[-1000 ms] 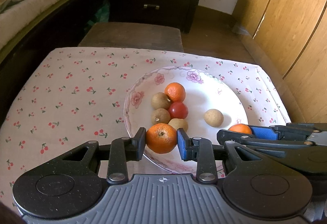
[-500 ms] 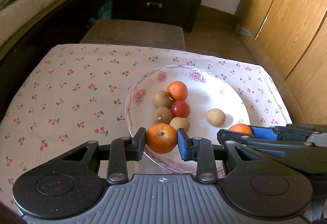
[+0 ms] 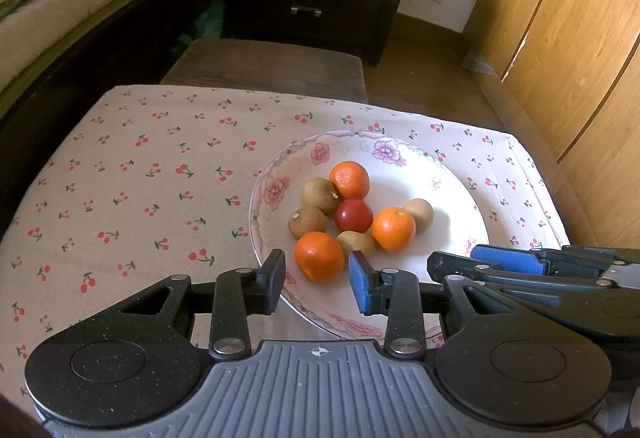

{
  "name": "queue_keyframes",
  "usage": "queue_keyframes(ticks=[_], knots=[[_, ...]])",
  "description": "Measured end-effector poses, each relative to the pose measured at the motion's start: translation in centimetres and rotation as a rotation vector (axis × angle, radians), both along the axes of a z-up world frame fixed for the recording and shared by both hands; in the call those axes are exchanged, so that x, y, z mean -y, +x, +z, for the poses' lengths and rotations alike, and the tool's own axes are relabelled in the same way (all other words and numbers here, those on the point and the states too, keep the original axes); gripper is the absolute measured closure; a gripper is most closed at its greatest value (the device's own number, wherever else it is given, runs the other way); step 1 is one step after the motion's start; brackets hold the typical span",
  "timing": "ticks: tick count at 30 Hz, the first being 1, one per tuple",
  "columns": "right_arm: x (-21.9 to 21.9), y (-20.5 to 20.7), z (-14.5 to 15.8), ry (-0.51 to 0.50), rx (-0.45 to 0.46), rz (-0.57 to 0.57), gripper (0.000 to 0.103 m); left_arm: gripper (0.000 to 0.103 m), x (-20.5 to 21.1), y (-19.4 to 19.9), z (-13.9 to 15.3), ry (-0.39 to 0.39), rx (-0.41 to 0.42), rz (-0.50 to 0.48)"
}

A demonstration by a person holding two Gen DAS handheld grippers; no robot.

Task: Organize fruits
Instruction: 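Open the left tool to drop its mandarin into the plate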

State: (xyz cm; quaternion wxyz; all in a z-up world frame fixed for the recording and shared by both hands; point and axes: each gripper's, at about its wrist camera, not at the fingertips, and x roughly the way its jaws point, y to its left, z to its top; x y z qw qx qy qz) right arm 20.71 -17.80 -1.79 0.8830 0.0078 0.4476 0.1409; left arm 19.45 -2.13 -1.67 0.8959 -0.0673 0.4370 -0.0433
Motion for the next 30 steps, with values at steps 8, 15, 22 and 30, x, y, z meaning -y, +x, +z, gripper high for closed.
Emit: queue_keyframes(ticks=[8,15,22,30], knots=[[0.0,-0.5,0.6,0.001,0.014,-0.006,0.068,0.059,-0.1,-0.5,0.6,0.001,0.015,-0.001],[-0.2,-1.1,1.2,-0.002,0.024,-0.005,0.068,0.059,0.2,-1.3,1.4,0.037,0.046,-0.008],[-0.4,-1.7,1.7,-0.003,0.033,0.000,0.068,0.060,0.3,-2.0,2.1,0.067,0.067,-0.014],[-0.8,-2.7,1.9,-0.012,0.034,0.011,0.068,0.061,0.1,-2.8,2.2,0.079,0.068,-0.019]])
